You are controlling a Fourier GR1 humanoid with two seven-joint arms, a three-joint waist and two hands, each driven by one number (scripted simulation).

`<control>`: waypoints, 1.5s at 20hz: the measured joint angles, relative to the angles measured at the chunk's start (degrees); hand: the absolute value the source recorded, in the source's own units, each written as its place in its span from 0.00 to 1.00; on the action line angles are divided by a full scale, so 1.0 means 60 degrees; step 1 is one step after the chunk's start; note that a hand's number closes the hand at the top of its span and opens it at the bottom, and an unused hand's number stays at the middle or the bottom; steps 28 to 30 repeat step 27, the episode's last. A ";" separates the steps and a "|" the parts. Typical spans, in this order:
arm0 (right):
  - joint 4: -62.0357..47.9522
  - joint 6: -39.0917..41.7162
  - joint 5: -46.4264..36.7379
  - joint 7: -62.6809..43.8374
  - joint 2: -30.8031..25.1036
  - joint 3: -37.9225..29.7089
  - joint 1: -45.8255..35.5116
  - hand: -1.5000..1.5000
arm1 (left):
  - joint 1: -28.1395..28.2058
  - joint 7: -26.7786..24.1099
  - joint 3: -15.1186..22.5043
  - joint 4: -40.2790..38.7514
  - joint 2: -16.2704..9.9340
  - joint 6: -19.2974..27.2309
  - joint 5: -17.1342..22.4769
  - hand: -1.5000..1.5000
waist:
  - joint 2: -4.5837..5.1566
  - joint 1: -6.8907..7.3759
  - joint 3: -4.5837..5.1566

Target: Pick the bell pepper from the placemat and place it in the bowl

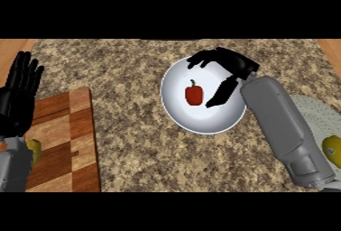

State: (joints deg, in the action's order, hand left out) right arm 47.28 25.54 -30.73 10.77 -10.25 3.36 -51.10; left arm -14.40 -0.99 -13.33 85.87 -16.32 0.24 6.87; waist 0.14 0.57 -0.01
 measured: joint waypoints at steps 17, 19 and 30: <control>-0.2813 -0.1117 0.2282 0.1268 -0.1799 -0.3804 -0.1086 0.00 | -0.0368 0.0123 0.0056 -0.0082 0.0018 0.0004 -0.0023 0.50 | 0.0127 0.0226 -0.0011; -0.3360 -0.0898 0.2414 0.1580 -0.2307 -0.4082 -0.1205 0.00 | -0.0321 0.0104 0.0148 0.0015 0.0098 -0.0002 -0.0045 0.50 | 0.0150 0.0292 -0.0014; -0.4903 0.0540 0.2669 0.2863 -0.4163 -0.4693 -0.1100 0.00 | -0.0442 0.0082 0.0228 0.0065 0.0129 -0.0060 -0.0042 0.50 | 0.0300 0.0537 -0.0038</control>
